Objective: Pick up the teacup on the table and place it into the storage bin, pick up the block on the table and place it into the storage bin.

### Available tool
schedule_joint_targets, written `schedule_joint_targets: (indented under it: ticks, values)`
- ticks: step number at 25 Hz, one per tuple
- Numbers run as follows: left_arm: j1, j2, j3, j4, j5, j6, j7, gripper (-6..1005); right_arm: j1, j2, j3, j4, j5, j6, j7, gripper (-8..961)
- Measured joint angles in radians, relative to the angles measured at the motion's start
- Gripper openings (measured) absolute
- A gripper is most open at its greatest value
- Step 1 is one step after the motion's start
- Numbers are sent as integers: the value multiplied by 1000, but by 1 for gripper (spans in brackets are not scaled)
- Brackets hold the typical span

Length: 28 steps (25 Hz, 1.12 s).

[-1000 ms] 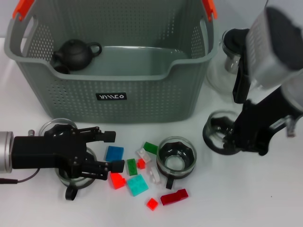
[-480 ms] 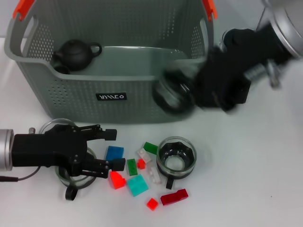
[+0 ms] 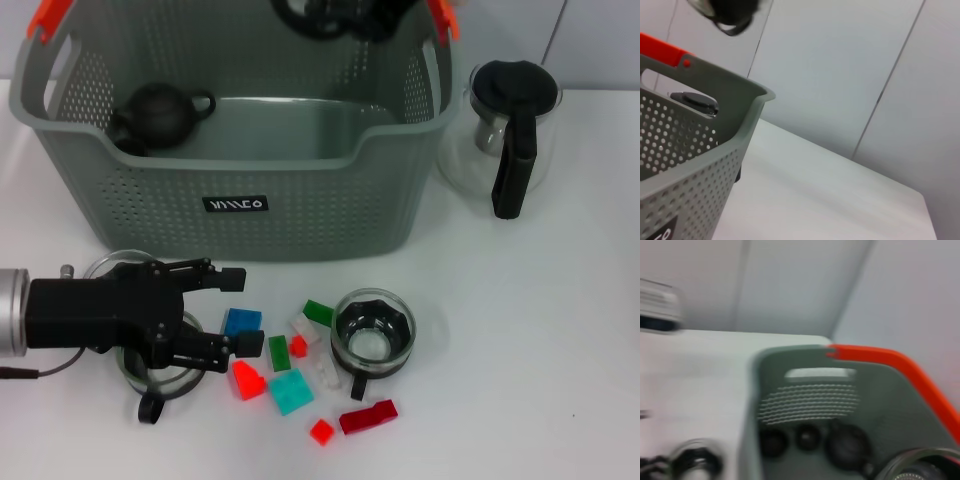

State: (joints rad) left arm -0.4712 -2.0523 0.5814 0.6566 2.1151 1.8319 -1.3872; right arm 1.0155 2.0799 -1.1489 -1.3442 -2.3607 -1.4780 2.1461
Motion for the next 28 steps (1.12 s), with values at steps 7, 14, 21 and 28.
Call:
schedule_joint_targets:
  ticks: [7,14,21,28]
  values:
    - [2,2,-6,0,2,2,2,950,80,-50,29,372,2,231,-72,53]
    - [-6,10,-35,-24,15,7,27,950,147,-78,66,617,1,354,-137,54]
    - [-4,9,-44,-30,20,15,27,950,152,-48,41,694,-2,430,-166,53]
    - [-5,9,-44,-31,21,18,26,950,149,-33,11,720,-4,453,-169,54]
